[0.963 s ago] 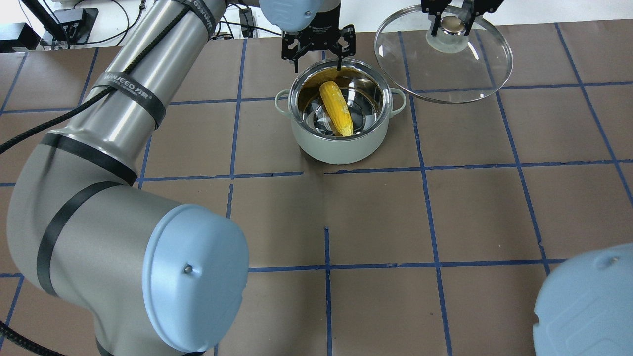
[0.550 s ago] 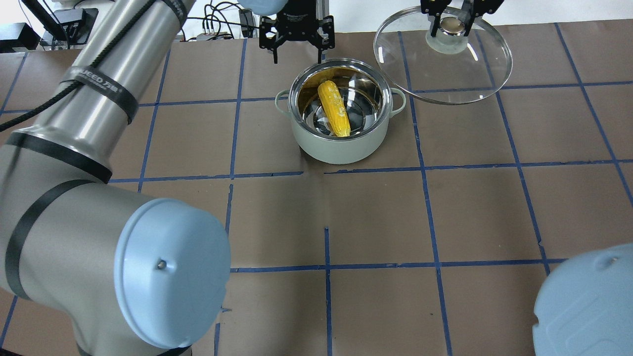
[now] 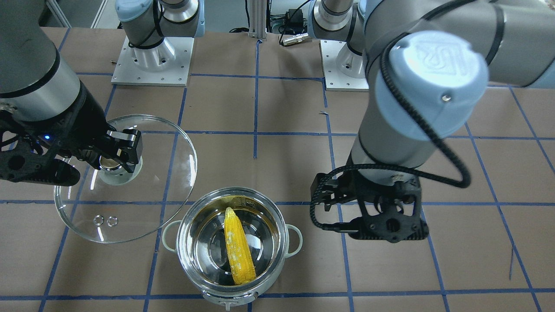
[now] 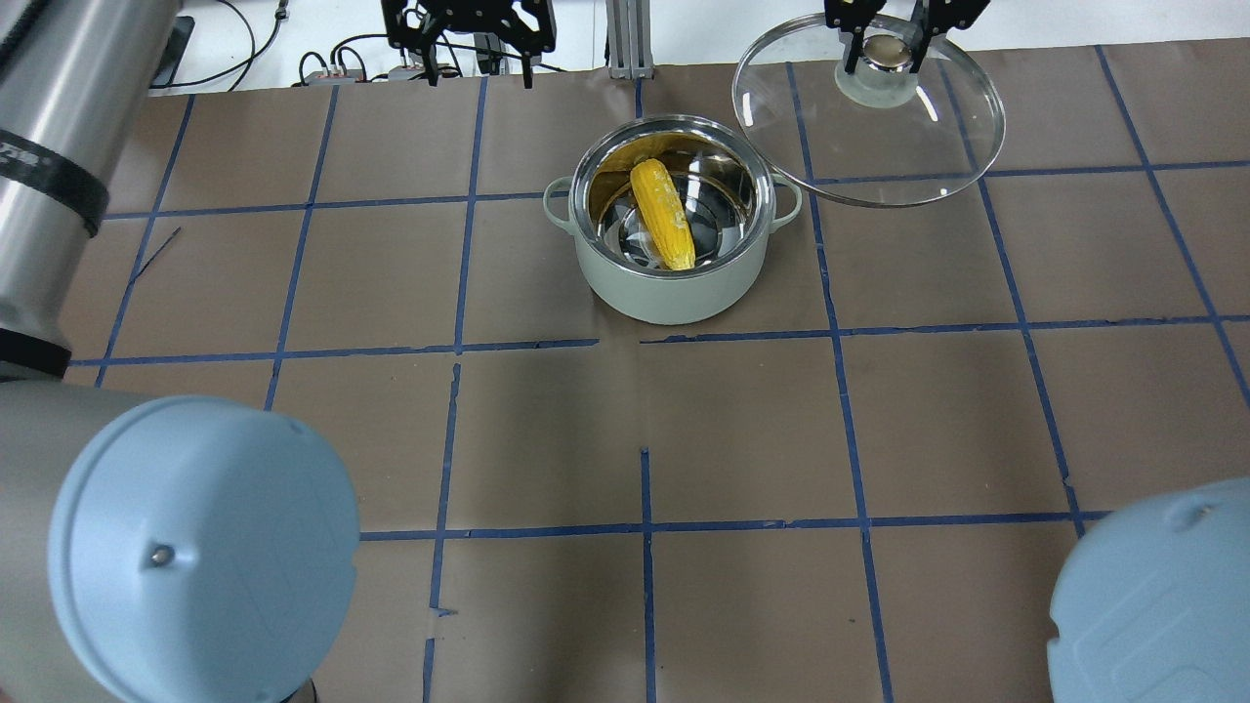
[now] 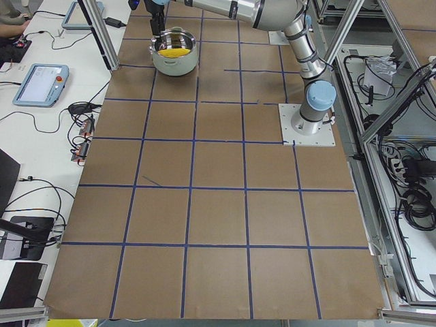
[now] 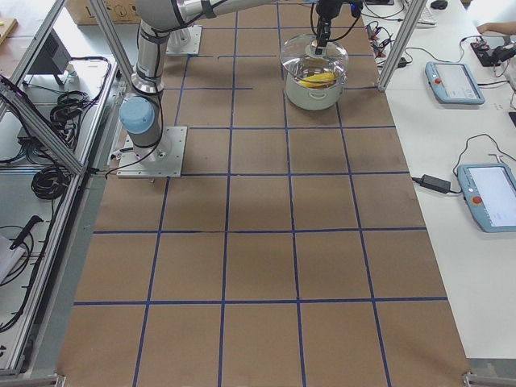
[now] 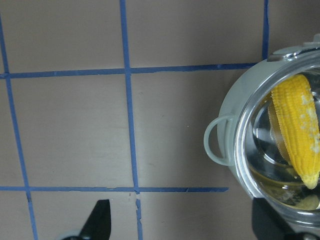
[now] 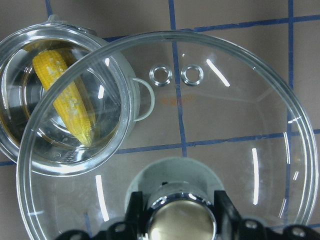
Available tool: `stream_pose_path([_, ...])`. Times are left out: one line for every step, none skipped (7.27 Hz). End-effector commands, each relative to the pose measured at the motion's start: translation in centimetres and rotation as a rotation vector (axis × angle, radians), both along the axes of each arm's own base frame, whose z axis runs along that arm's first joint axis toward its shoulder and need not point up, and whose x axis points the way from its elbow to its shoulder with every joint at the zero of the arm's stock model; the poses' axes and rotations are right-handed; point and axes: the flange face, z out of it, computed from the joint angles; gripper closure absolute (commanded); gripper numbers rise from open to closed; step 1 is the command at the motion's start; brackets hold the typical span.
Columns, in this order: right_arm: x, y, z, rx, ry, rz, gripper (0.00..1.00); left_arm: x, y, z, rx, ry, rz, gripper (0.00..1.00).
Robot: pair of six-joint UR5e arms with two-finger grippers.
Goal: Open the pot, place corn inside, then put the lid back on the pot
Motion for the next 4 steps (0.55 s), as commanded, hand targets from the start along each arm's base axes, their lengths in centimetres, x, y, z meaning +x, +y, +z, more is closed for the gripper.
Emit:
stream_pose_path([0.1,0.0,-0.1,0.003,-0.001,0.0,0.91,4.0,4.8,2.2,0.027,0.001,0.014,0.02])
stream_pose_path([0.2,0.2,-0.1,0.003,-0.001,0.001,0.91,4.7,8.1,2.6,0.032,0.004,0.011,0.02])
stream_pose_path([0.3,0.2,-0.1,0.004,-0.001,0.003,0.91,5.3,10.7,2.3,0.036,0.006,0.014,0.02])
stream_pose_path([0.3,0.2,-0.2,0.006,-0.001,0.003,0.91,5.8,12.3,0.8,0.034,0.006,0.022,0.02])
